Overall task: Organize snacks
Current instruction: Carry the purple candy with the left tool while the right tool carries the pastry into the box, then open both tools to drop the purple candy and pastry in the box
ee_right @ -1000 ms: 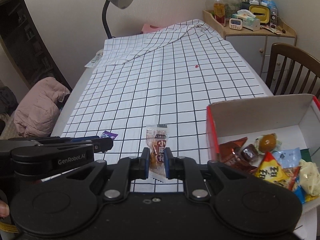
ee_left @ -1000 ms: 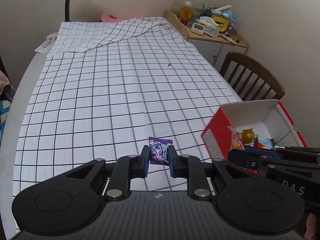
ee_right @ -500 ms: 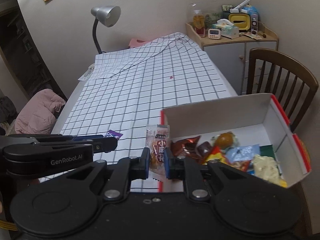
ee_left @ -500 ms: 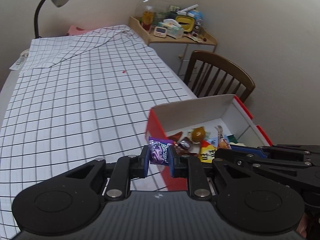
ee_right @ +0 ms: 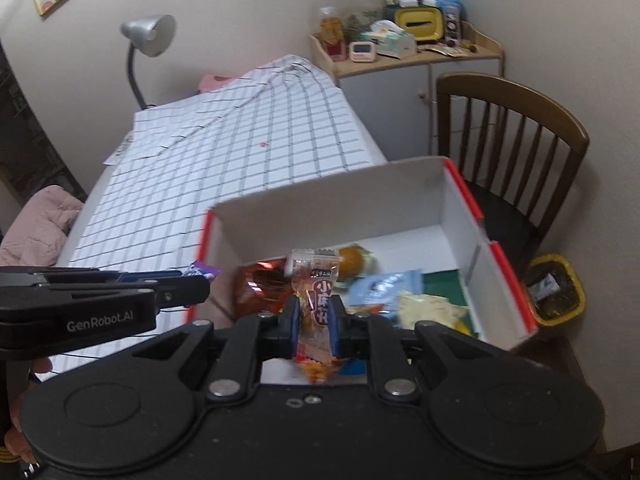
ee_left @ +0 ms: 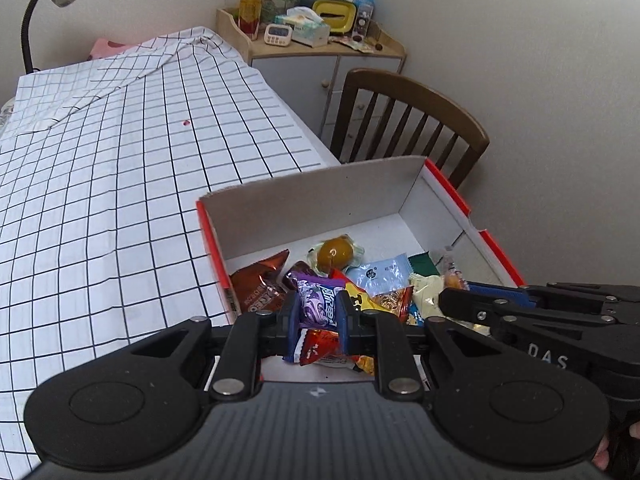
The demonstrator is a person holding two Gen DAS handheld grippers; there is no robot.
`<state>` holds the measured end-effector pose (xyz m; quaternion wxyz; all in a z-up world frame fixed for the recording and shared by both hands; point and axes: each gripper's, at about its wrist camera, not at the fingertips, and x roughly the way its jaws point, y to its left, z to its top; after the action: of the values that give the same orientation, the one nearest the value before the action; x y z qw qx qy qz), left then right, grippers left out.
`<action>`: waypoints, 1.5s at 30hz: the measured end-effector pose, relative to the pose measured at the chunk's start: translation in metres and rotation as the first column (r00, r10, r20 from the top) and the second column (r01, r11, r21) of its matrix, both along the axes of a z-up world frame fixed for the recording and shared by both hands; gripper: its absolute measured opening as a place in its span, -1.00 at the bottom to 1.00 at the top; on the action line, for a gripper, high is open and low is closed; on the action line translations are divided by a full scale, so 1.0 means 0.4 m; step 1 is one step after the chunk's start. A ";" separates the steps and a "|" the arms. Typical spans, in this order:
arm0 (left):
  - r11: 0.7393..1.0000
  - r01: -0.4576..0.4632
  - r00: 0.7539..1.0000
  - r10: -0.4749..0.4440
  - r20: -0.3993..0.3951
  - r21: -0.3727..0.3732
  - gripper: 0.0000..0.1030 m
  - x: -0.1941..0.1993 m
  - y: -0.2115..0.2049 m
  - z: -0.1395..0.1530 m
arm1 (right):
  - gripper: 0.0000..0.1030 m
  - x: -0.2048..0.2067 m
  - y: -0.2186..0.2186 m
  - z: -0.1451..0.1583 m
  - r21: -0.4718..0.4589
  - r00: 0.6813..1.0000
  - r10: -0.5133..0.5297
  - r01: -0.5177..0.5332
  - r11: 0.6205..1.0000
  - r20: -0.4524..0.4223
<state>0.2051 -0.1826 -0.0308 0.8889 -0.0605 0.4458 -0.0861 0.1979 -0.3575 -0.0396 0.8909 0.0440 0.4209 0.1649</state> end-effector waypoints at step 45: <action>0.997 -0.041 0.999 0.040 0.013 0.065 -0.45 0.032 -0.026 -0.032 | 0.07 0.025 -0.062 -0.048 -0.003 1.000 -0.025 0.025 1.000 0.001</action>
<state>0.2180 -0.1932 -0.0436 0.8945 -0.0400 0.4419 -0.0538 0.2079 -0.3824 -0.0586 0.8931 0.0479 0.4202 0.1533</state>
